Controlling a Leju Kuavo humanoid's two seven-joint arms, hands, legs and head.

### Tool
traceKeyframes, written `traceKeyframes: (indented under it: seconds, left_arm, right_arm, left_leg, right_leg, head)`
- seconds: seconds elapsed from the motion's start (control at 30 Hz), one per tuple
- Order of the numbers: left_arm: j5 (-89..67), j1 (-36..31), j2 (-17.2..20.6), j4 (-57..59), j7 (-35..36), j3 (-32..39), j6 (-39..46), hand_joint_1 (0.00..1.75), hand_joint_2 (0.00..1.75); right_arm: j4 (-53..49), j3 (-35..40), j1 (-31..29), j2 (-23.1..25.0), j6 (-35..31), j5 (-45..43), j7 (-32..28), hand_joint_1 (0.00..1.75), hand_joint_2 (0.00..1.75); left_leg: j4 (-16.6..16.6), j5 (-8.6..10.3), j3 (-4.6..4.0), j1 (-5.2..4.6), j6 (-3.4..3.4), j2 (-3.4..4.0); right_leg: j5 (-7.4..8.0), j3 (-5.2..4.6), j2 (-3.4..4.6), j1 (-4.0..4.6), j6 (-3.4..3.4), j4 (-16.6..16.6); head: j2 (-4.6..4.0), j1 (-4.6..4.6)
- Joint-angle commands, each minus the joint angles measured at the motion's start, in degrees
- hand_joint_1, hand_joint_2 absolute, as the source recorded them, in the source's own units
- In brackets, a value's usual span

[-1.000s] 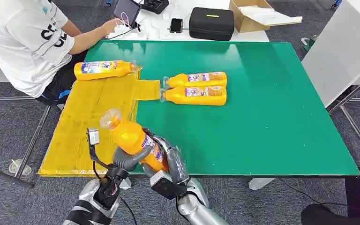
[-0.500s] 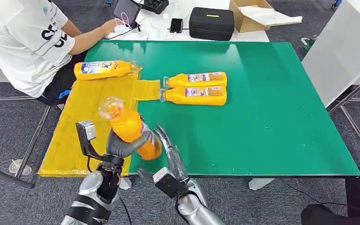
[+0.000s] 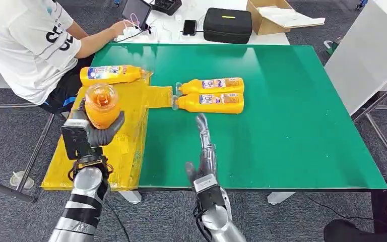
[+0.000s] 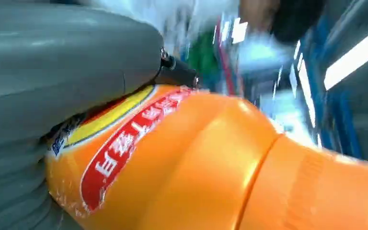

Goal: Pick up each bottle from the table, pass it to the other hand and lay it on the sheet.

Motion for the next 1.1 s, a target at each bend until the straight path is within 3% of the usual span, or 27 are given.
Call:
traceKeyframes:
  seconds: [0.03, 0.17, 0.33, 0.5, 1.1]
  left_arm:
    - [-27.7, -17.5, 8.8, 33.7, 7.0, -4.6, 6.5, 1.75, 1.75]
    - [-37.4, -20.4, 11.6, 41.2, 12.4, -9.5, 1.7, 1.75, 1.75]
    - [-37.4, -20.4, 11.6, 41.2, 12.4, -9.5, 1.7, 1.75, 1.75]
    - [-40.3, -22.6, 12.8, 43.9, 16.1, -11.0, -11.2, 1.75, 1.75]
    - [-37.9, -23.3, 14.3, 46.2, 19.6, -7.5, -24.1, 1.75, 1.75]
  right_arm:
    - [-4.9, 1.1, -0.9, -2.8, 3.5, -1.4, 0.2, 0.0, 0.0]
    - [-2.9, 1.4, -1.4, -2.8, 5.5, -1.9, 0.2, 0.0, 0.0]
    - [-2.9, 1.4, -1.4, -2.8, 5.5, -1.9, 0.2, 0.0, 0.0]
    - [-1.3, 1.0, -1.7, -2.4, 7.2, -1.5, 0.2, 0.0, 0.0]
    - [3.5, 0.6, -2.6, -1.2, 9.4, -1.5, 0.2, 0.0, 0.0]
  left_leg:
    - [-0.1, 0.01, 0.27, 0.04, 0.0, -0.09]
    - [-0.1, -0.01, 0.47, 0.08, -0.02, 0.15]
    - [0.0, -0.06, 0.36, 0.07, -0.03, 0.17]
    - [0.0, -0.06, 0.35, 0.1, -0.04, 0.1]
    - [0.0, 0.0, 0.18, 0.09, -0.05, 0.13]
  right_leg:
    - [-0.04, 0.3, -0.15, 0.07, -0.12, 0.0]
    - [-0.01, 0.43, 0.05, 0.11, -0.17, -0.1]
    - [-0.07, 0.34, 0.04, 0.09, -0.13, 0.0]
    - [-0.09, 0.37, 0.0, 0.13, -0.16, 0.0]
    - [-0.02, 0.18, 0.06, 0.1, -0.12, 0.0]
  head:
    - [0.0, 0.0]
    - [0.0, 0.0]
    - [0.02, 0.02]
    - [0.0, 0.02]
    - [0.0, 0.02]
